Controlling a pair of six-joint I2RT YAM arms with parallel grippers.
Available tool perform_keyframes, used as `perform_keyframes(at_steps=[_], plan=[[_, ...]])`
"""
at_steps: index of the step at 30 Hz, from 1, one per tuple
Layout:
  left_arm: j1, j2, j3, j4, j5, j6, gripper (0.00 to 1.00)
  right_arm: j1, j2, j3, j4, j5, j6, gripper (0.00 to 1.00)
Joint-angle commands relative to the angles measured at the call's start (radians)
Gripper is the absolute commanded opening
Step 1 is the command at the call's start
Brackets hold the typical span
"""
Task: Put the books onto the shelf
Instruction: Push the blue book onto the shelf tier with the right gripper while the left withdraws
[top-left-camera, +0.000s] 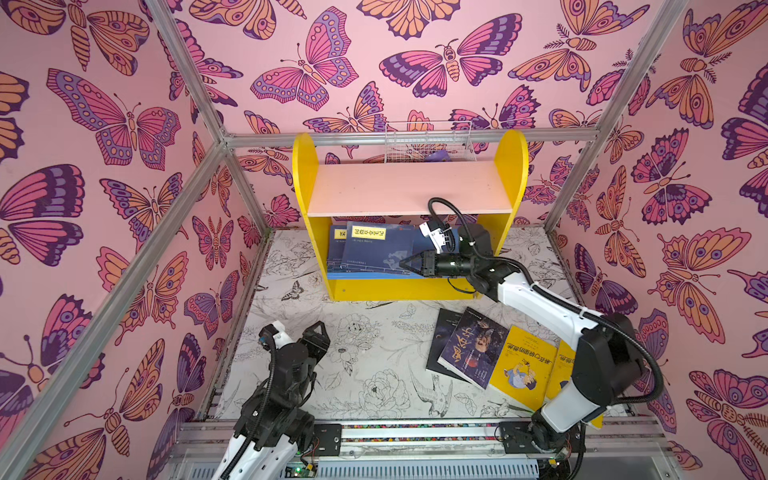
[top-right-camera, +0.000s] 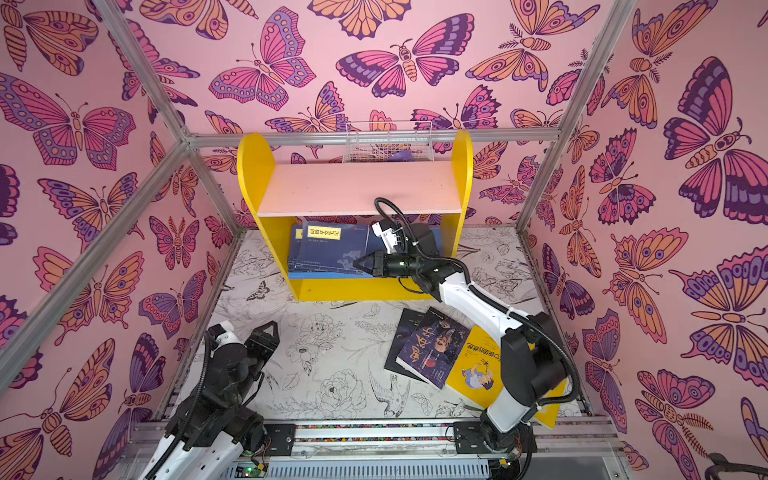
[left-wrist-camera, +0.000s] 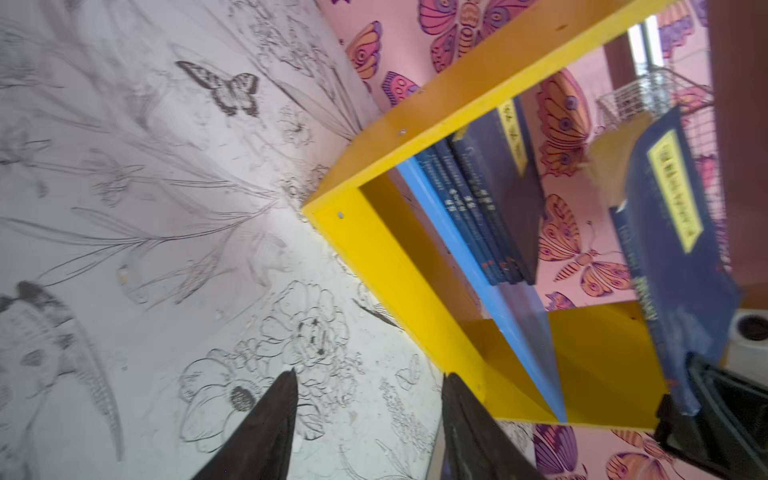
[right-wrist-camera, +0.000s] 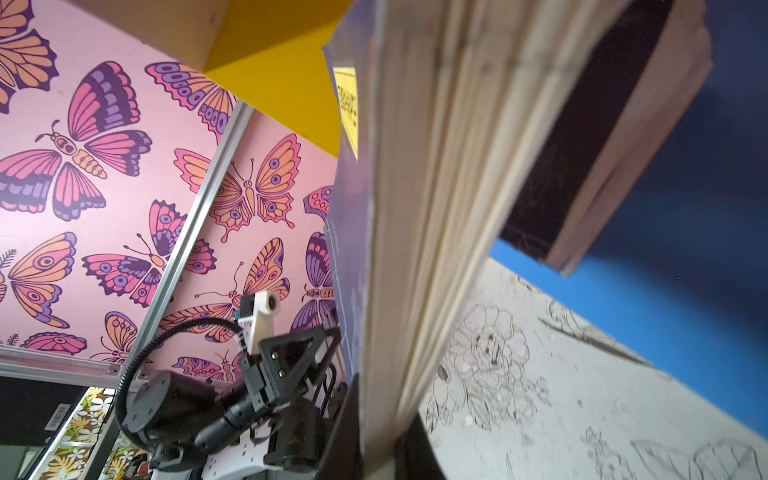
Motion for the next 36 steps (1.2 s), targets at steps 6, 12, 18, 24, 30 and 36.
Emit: perform_keyframes(at_steps=[6, 12, 18, 24, 30, 36], plan=[[0.005, 0.050, -0.032, -0.117, -0.022, -0.061, 0.58, -0.004, 0.237, 0.266, 0.021, -0.023, -0.024, 0.00], [0.005, 0.083, -0.025, -0.098, -0.008, -0.043, 0.59, -0.004, 0.339, 0.399, -0.058, -0.051, -0.062, 0.00], [0.005, 0.097, -0.029, -0.090, 0.003, -0.049, 0.59, -0.004, 0.416, 0.538, -0.278, -0.058, -0.160, 0.00], [0.005, 0.118, -0.016, -0.081, 0.006, -0.037, 0.59, -0.004, 0.481, 0.621, -0.411, -0.069, -0.202, 0.00], [0.005, 0.138, -0.013, -0.071, 0.020, -0.035, 0.59, -0.004, 0.474, 0.617, -0.399, 0.040, -0.194, 0.07], [0.005, 0.140, -0.023, -0.061, 0.030, -0.047, 0.59, -0.004, 0.450, 0.595, -0.323, 0.112, -0.171, 0.06]])
